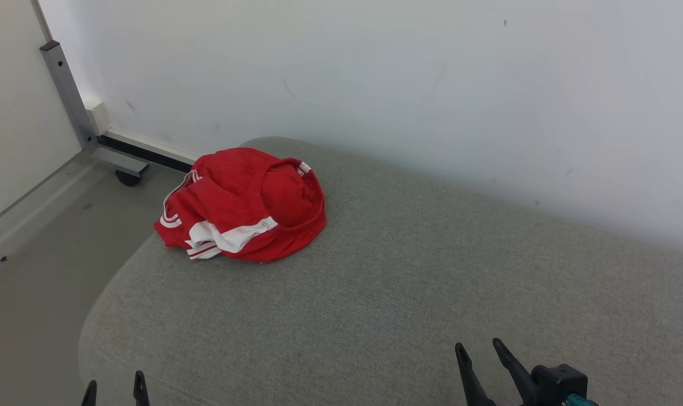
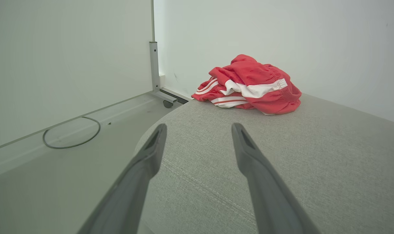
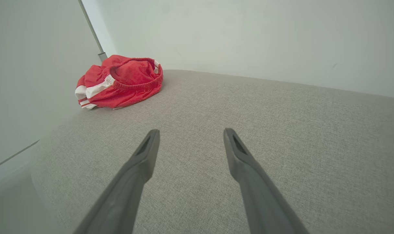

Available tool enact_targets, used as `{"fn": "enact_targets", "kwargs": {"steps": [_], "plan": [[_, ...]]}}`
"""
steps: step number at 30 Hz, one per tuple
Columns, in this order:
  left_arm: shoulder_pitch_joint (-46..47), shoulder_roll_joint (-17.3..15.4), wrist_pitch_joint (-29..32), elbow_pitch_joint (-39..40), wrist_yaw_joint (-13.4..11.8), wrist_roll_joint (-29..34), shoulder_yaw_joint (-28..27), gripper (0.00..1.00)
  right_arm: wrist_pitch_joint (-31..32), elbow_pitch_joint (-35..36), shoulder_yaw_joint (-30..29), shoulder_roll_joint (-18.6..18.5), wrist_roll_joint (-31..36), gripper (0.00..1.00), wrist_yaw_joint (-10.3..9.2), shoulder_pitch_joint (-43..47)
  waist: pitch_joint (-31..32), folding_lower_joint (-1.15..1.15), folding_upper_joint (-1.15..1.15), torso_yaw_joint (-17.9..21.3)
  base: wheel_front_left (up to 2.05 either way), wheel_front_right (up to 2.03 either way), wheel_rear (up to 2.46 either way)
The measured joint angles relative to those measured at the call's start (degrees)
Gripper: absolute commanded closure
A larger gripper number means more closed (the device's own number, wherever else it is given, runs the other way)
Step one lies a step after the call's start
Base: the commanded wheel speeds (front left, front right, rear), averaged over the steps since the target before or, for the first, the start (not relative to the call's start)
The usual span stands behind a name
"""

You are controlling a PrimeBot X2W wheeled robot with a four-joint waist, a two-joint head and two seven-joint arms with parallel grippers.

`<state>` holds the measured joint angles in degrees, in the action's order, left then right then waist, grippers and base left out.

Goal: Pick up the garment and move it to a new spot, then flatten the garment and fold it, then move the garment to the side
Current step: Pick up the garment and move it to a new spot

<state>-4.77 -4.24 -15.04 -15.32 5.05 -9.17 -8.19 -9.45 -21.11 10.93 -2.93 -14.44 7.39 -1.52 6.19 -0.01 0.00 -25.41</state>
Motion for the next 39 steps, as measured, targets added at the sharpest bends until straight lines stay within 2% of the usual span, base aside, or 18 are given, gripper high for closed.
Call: {"fn": "enact_targets", "kwargs": {"steps": [13,21,27,31,35,39], "plan": [[0.0,0.5,0.0,0.0,0.4,0.4,-1.5,0.0,-1.2,-2.2,0.8,0.0,-0.6,0.0,0.0,-1.5,-1.0,0.0,0.0,-0.9,0.0,0.0,0.0],[3.1,0.1,0.0,-3.4,1.0,0.6,0.1,0.0,-1.4,-2.5,-0.2,0.0,-0.9,0.0,0.0,-1.2,-0.8,0.0,0.0,-0.6,0.0,0.0,0.0],[11.7,-1.9,7.4,-7.7,2.0,-2.3,2.2,0.0,-1.4,-1.2,-1.7,0.0,-0.9,0.0,0.0,1.0,-0.8,0.0,0.0,-0.5,0.0,0.0,0.0],[17.6,-4.0,15.4,-10.3,2.1,-5.8,3.7,0.0,-0.3,0.2,-1.4,0.0,-0.5,0.0,0.0,1.6,-1.0,0.0,0.0,0.6,0.0,0.0,0.0],[23.2,-5.3,21.2,-13.4,2.1,-9.4,2.4,0.0,1.0,1.8,-1.1,0.0,0.4,0.0,0.0,1.8,-1.7,0.0,0.0,2.8,0.0,0.0,0.0],[28.4,-5.3,24.1,-17.0,1.7,-12.9,0.1,0.0,2.5,3.9,0.0,-1.1,1.0,0.0,0.01,1.4,-3.2,0.0,0.0,5.8,0.0,0.0,0.0]]}}
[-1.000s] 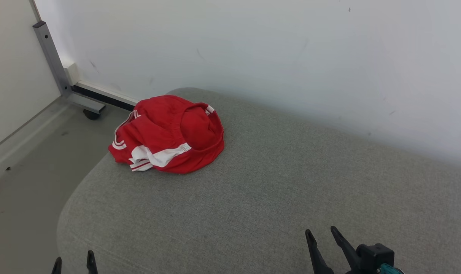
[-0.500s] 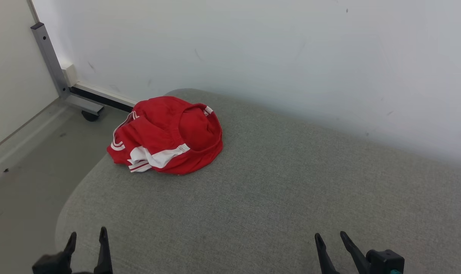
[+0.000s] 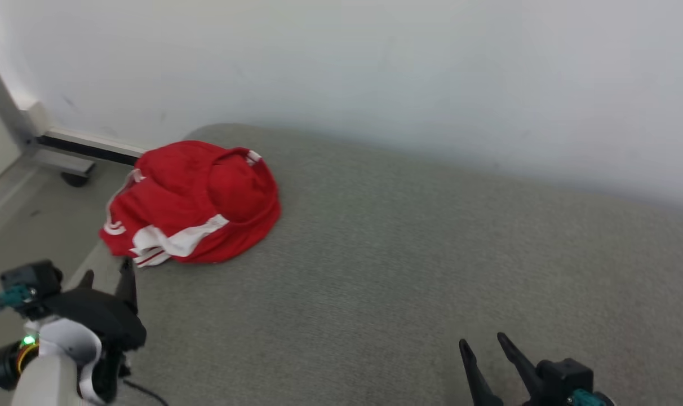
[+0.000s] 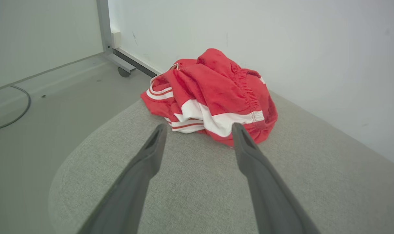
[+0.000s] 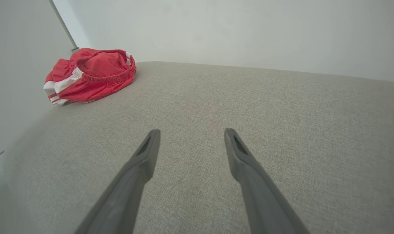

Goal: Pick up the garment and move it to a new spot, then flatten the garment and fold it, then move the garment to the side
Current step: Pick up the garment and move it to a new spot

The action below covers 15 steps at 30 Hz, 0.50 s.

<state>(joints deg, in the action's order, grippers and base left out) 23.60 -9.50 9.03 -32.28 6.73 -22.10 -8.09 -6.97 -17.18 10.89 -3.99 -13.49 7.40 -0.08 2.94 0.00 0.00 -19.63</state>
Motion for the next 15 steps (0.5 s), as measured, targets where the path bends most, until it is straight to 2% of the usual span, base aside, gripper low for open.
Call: {"fn": "enact_targets", "kwargs": {"steps": [8,15], "plan": [[9.0,-1.3,1.6,-4.6,-2.7,-4.5,-4.0,0.0,4.2,6.6,1.6,-3.6,1.2,0.0,0.0,-2.9,-5.3,-0.01,0.0,6.3,0.0,0.0,0.0],[14.3,-3.9,1.7,-8.2,-4.6,-5.1,-5.2,0.0,6.8,13.0,0.5,-6.1,2.0,0.0,0.0,-3.7,-12.1,-0.01,0.01,10.5,0.0,0.0,0.0]]}}
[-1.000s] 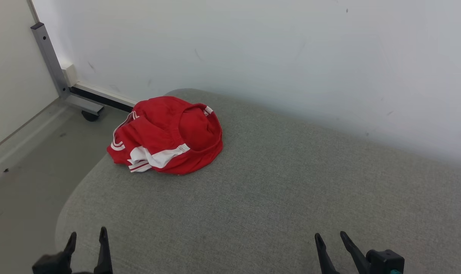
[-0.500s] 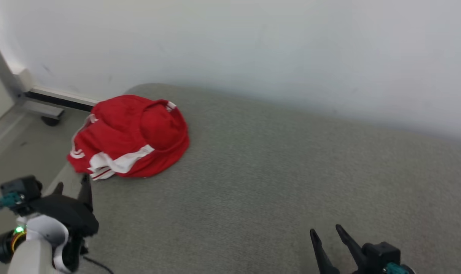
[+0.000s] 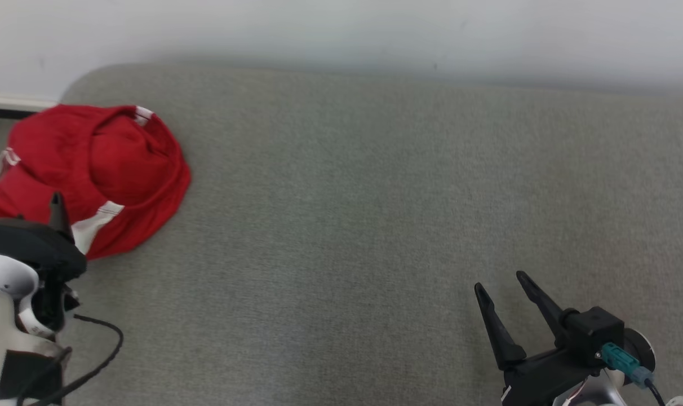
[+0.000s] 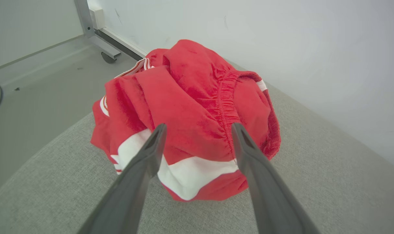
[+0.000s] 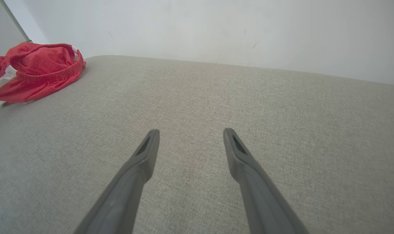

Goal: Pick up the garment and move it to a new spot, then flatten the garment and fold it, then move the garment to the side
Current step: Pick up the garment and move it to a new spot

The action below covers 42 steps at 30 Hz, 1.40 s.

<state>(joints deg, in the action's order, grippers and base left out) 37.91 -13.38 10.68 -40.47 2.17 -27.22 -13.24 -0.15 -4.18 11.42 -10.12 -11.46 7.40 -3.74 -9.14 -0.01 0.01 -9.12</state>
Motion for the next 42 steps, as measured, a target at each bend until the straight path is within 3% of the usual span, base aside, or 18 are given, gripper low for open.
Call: {"fn": "enact_targets", "kwargs": {"steps": [7,13,14,15,16,27,42], "plan": [[2.3,-2.5,-2.4,-3.0,-3.1,2.9,0.8,0.0,1.2,4.4,-0.9,-0.2,0.7,0.0,0.0,0.2,-6.5,0.0,0.0,3.1,0.0,0.0,0.0],[2.6,-3.3,-2.0,-6.6,-4.2,3.4,1.3,0.0,1.5,5.4,-0.9,0.1,1.0,0.0,0.0,0.6,-9.8,0.0,0.0,5.4,0.0,0.0,0.0],[2.7,-3.5,-2.0,-7.0,-4.2,3.4,1.3,0.15,1.6,5.5,-0.9,0.2,1.0,0.0,0.0,0.6,-10.1,0.01,0.0,5.7,0.0,0.0,0.0],[2.8,-3.7,-2.0,-7.3,-4.2,3.4,1.5,0.7,1.6,5.5,-0.8,0.3,1.0,0.0,0.0,0.6,-10.3,0.01,0.01,6.0,0.0,0.0,0.0],[3.0,-3.8,-2.0,-7.5,-4.2,3.4,1.6,1.0,1.7,5.4,-0.8,0.4,1.0,0.0,0.0,0.6,-10.5,0.0,0.01,6.3,0.0,0.0,0.0],[4.0,-6.9,-0.4,-3.9,-2.8,3.8,2.9,1.0,-0.4,2.9,-0.3,2.1,-0.7,0.0,0.0,0.2,-7.0,0.02,0.0,4.9,0.0,0.0,0.0],[6.9,-11.3,6.4,12.0,-0.1,1.9,3.4,1.0,-7.0,-5.9,1.0,6.1,-3.6,0.0,0.0,-0.7,1.2,0.02,-0.01,3.4,0.0,0.0,0.0]]}}
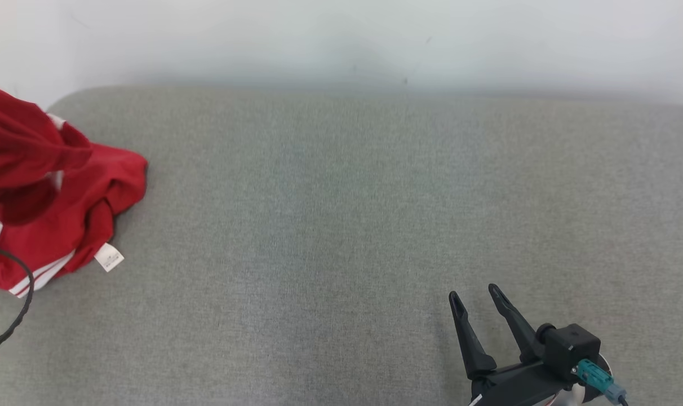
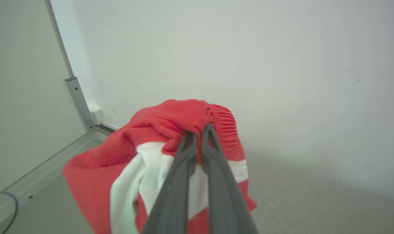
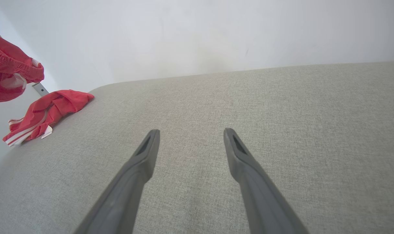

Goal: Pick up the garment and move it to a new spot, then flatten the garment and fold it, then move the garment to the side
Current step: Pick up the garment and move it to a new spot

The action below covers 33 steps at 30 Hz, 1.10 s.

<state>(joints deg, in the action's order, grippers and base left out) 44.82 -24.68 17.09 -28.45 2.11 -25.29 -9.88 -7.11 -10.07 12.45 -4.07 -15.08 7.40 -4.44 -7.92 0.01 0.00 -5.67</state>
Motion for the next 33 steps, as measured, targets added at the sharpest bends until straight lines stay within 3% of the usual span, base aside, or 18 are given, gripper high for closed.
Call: {"fn": "enact_targets", "kwargs": {"steps": [12,23,28,33], "plan": [[1.6,2.1,5.4,13.0,1.8,-2.5,3.8,1.0,-3.2,-4.4,-1.5,1.0,-1.1,0.0,0.0,0.9,6.4,0.0,0.0,3.1,0.0,0.0,0.0],[-3.5,10.9,3.2,24.3,2.4,-6.0,8.4,1.0,-1.9,-2.5,-3.5,1.1,0.2,0.0,0.0,2.2,8.8,0.0,0.0,10.9,0.0,0.0,0.0],[-8.4,15.4,0.6,26.3,2.5,-6.1,11.8,1.0,-0.7,-1.1,-3.4,1.1,0.6,0.0,0.0,2.6,9.2,0.0,0.0,15.0,0.0,0.0,0.0],[-13.3,17.2,-2.1,24.8,2.7,-4.9,14.6,1.0,0.3,-0.1,-2.9,1.1,0.6,0.0,0.0,2.8,9.2,-0.01,0.0,19.1,0.0,0.0,0.0]]}}
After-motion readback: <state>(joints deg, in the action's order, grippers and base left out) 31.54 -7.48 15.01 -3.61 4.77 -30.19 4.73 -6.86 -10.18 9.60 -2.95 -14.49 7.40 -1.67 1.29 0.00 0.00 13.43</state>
